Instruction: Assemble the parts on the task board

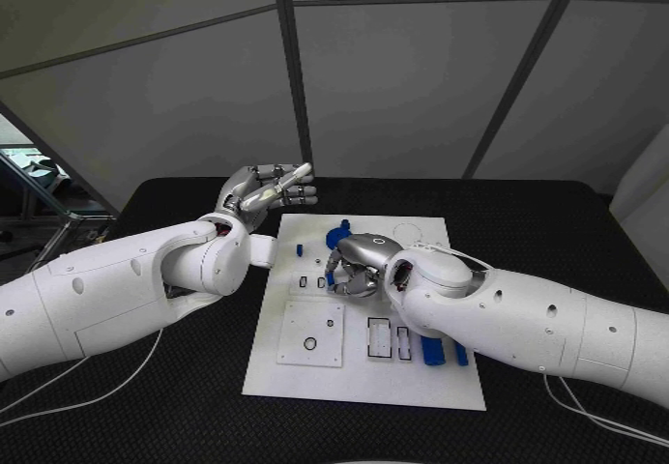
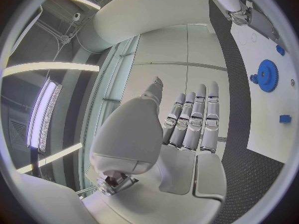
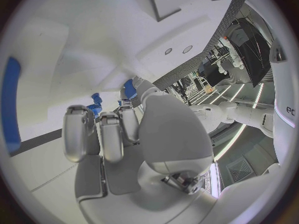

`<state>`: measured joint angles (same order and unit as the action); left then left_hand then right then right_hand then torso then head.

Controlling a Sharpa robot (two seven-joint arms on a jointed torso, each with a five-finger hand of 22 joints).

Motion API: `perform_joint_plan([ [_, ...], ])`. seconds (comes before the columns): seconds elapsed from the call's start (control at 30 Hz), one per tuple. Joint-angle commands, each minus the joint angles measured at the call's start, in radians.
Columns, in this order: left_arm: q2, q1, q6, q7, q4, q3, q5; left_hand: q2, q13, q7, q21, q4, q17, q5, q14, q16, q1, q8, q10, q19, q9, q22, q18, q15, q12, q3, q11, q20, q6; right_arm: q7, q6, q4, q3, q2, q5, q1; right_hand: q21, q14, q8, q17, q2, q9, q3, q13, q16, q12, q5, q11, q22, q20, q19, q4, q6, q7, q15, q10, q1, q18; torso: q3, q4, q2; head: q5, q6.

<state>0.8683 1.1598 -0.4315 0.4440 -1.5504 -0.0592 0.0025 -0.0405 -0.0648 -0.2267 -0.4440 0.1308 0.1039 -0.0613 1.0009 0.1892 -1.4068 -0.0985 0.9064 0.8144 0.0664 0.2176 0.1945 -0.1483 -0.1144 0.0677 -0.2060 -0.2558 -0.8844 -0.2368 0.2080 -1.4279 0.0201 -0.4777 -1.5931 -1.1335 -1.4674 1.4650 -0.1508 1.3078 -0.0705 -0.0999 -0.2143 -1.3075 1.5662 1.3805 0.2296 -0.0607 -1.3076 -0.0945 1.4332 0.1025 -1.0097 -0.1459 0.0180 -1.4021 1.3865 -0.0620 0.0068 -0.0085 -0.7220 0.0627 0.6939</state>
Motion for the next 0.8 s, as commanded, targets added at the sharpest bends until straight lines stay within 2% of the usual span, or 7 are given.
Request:
perform_joint_plan([
  [0.03,0.000,0.002,0.004,0.004,-0.002,-0.001,-0.001,0.010,0.001,-0.031,-0.006,-0.006,0.001,0.004,-0.001,-0.005,-0.002,0.006,-0.003,-0.007,0.000,0.001,-0.016,-0.006,0.004,0.002,0.000,0.001,0.005,-0.011,-0.034,0.002,0.003,0.000,-0.008,0.002,0.004,0.102,0.005,0.248,-0.002,0.000,-0.006,-0.031,-0.001,-0.007,-0.002,-0.001,-0.053,-0.004,-0.005,0.003,0.010,-0.001,-0.009,0.008,-0.011,0.015,-0.0001,-0.0004,0.000,0.000,0.000],
  [0.4,0.000,0.002,0.004,0.003,-0.001,-0.001,-0.001,0.010,0.001,-0.031,-0.006,-0.006,0.001,0.004,-0.001,-0.005,-0.002,0.006,-0.003,-0.007,0.000,0.001,-0.016,-0.006,0.004,0.002,0.000,0.001,0.005,-0.014,-0.024,0.003,0.003,0.001,-0.009,0.002,0.006,0.102,0.017,0.245,-0.010,0.003,-0.007,-0.021,-0.002,-0.017,-0.004,-0.008,-0.050,-0.010,-0.007,0.002,0.029,-0.009,-0.015,0.018,-0.019,0.015,0.0001,-0.0004,0.000,-0.001,0.000],
  [0.8,0.002,0.002,0.006,0.002,-0.002,-0.001,-0.001,0.010,0.001,-0.031,-0.006,-0.006,0.001,0.004,-0.001,-0.005,-0.002,0.006,-0.003,-0.007,0.000,0.001,-0.016,-0.006,0.004,0.002,0.000,0.001,0.005,-0.014,0.016,0.003,0.003,0.000,-0.009,0.002,0.010,0.100,0.040,0.238,-0.034,0.010,0.009,0.007,-0.005,-0.043,-0.036,-0.020,-0.046,-0.022,-0.010,0.013,0.076,-0.021,-0.026,0.044,-0.054,0.014,-0.0002,0.0001,0.000,-0.001,-0.002],
])
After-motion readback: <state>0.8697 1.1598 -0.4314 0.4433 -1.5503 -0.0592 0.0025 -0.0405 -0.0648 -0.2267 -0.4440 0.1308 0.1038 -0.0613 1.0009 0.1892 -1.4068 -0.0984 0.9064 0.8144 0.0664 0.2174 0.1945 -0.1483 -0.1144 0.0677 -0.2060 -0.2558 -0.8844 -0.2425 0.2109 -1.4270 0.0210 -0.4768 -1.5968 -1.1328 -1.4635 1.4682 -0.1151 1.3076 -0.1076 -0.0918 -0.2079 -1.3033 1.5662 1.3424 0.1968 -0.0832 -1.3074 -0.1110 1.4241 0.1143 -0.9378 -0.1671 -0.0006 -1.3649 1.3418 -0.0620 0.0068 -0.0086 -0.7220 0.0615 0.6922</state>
